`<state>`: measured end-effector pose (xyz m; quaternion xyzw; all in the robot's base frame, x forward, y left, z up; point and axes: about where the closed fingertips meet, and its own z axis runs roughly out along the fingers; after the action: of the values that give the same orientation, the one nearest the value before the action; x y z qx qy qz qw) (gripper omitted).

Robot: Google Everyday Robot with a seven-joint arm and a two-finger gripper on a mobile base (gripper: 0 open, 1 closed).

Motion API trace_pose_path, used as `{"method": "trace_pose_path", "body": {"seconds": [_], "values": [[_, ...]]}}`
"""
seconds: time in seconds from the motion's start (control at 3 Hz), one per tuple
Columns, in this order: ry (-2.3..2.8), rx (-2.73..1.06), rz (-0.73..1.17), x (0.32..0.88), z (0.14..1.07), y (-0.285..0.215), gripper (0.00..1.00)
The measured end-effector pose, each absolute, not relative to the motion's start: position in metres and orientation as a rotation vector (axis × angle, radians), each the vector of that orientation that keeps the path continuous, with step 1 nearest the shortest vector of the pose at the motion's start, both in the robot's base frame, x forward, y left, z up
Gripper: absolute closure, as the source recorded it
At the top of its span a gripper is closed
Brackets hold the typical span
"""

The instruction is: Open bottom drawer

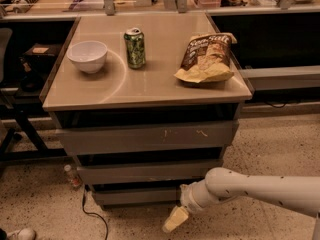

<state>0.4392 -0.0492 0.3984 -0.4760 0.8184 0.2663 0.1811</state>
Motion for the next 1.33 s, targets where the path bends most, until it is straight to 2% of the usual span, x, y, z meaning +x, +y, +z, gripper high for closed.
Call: {"method": "trace_pose_path", "body": {"seconds": [0.33,0.67,1.33], "values": [[2.313,-1.317,0.714,0.449,0.380,-0.047,0.00],[2.308,-1.233,0.576,0.484,0.338,-0.056,0.00],[2.312,-1.200,0.592,0.483,0.324,-0.053,0.00]]}}
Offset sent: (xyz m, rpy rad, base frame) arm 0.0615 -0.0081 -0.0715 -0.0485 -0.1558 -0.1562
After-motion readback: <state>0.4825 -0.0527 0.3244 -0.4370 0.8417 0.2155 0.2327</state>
